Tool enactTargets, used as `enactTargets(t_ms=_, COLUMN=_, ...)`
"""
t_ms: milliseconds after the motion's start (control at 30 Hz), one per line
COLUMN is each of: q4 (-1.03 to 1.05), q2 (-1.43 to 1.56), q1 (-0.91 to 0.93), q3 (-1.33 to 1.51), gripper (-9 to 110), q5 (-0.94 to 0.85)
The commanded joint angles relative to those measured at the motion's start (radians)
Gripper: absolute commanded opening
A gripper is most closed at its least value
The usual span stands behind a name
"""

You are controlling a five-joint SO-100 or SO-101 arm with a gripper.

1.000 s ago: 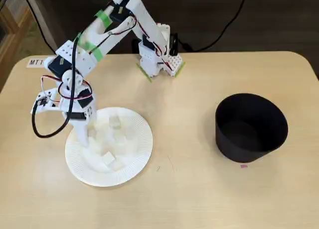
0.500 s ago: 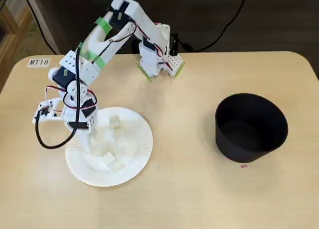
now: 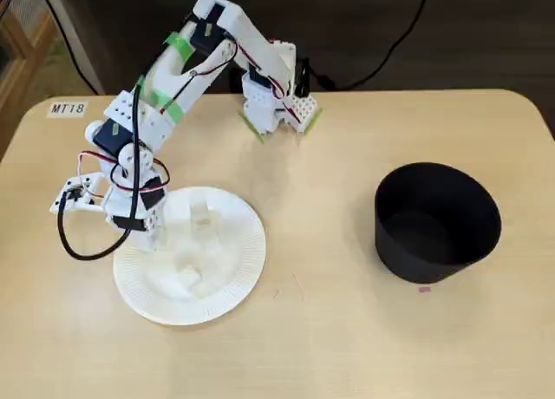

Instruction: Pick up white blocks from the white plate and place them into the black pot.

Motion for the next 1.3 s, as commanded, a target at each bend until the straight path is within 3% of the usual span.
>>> enactTargets(t_ms=0, q4=0.003, q2=0.163, q1=-0.037, q3=-0.044, gripper=-2, q5=0.094)
enactTargets(t_ms=333, q4=-0.190, q2=0.644, q1=-0.396, q3=-0.029, gripper=-2, q5=0.433)
enactTargets(t_ms=533, q4=-0.201, q2=0.727, q1=-0.769, q3=0.017, gripper=-2, q5=0.316)
enactTargets(t_ms=700, q4=-0.272, q2=0.824, q1=-1.012, q3=0.230, gripper=-2, q5=0.268)
enactTargets(t_ms=933, q4=-0.373, q2=0.962, q1=-1.138, q3=0.589, gripper=-2, q5=0.281)
enactTargets(t_ms=1267, q4=-0.407, q2=0.957, q1=-1.279, q3=0.709, gripper=-2, q5=0.259)
